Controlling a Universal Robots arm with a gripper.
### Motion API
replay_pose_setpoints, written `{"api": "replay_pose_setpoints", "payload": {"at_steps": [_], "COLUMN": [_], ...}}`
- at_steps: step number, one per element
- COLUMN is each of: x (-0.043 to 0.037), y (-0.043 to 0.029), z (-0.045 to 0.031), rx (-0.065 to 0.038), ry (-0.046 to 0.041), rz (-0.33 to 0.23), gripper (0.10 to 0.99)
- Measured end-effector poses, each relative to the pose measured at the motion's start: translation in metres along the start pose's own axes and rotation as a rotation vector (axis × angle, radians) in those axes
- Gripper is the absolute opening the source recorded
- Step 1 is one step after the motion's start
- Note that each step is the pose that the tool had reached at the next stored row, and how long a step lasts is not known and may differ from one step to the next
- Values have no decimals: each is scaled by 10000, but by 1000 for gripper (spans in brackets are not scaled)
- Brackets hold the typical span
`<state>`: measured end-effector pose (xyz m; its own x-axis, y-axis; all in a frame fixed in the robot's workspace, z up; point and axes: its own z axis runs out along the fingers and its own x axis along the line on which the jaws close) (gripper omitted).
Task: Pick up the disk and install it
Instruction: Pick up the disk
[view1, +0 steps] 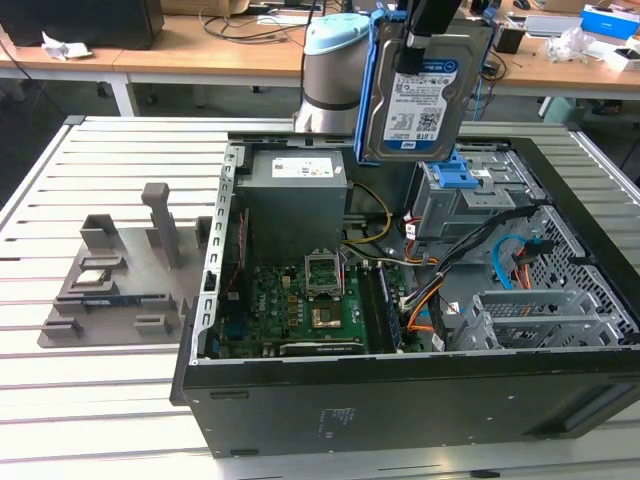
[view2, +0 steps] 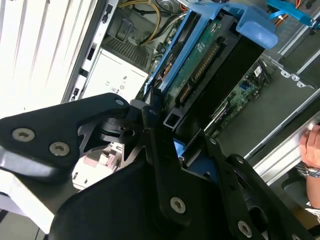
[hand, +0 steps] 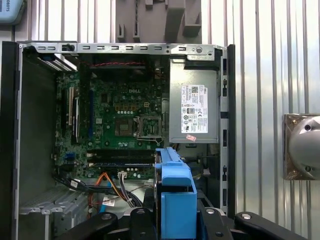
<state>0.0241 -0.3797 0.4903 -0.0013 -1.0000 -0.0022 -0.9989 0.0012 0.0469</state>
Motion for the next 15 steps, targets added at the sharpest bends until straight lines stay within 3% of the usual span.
{"api": "replay_pose_setpoints", "payload": {"at_steps": [15], "x": [166], "y": [-1], "z": [9], "rx": [0], "ry": [0], "rz": [0], "gripper": [365]}}
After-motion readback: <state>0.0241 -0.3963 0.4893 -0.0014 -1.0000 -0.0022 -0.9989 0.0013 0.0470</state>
